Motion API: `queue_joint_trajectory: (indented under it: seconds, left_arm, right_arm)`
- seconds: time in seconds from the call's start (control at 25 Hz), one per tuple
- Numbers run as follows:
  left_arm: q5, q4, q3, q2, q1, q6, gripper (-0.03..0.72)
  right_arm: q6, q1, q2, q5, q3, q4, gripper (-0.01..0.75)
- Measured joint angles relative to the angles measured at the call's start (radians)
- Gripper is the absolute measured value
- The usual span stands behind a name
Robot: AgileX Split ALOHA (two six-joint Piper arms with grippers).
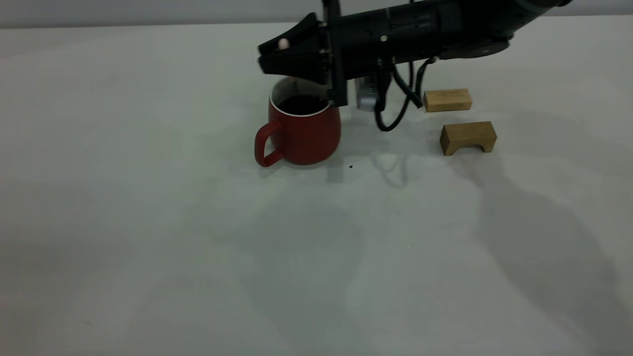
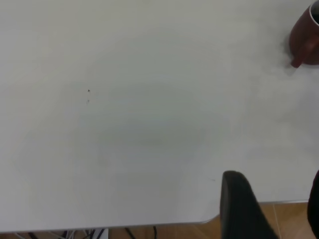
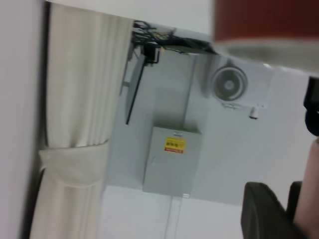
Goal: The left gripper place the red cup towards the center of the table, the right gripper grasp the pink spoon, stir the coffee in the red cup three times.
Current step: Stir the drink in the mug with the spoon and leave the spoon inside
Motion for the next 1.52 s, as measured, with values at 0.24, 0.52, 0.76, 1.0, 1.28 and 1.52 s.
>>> queue_joint_trajectory:
  seconds: [0.24, 0.52, 0.76, 1.0, 1.28, 1.52]
  left_arm:
    - [0.0, 0.0, 0.0, 0.0, 0.0, 0.0, 0.407]
    - [0.001, 0.0, 0.0, 0.0, 0.0, 0.0, 0.407]
    - [0.001, 0.0, 0.0, 0.0, 0.0, 0.0, 0.407]
    - [0.001, 0.0, 0.0, 0.0, 0.0, 0.0, 0.407]
    - [0.001, 0.001, 0.0, 0.0, 0.0, 0.0, 0.407]
    - [0.001, 0.001, 0.0, 0.0, 0.0, 0.0, 0.407]
  right_arm:
    - [-0.016, -0.038, -0.07, -0.001, 0.166, 0.006, 0.117]
    - [-0.013, 0.02, -0.059, -0.002, 0.124, 0.002, 0.117]
    - [-0.01, 0.023, -0.01, 0.001, -0.021, 0.001, 0.117]
    - [-0.007, -0.031, -0.067, -0.051, 0.121, 0.002, 0.117]
    - [0.022, 0.006, -0.112, -0.057, 0.2, 0.003, 0.117]
    - [0.2, 0.044, -0.072, -0.046, 0.134, 0.006, 0.117]
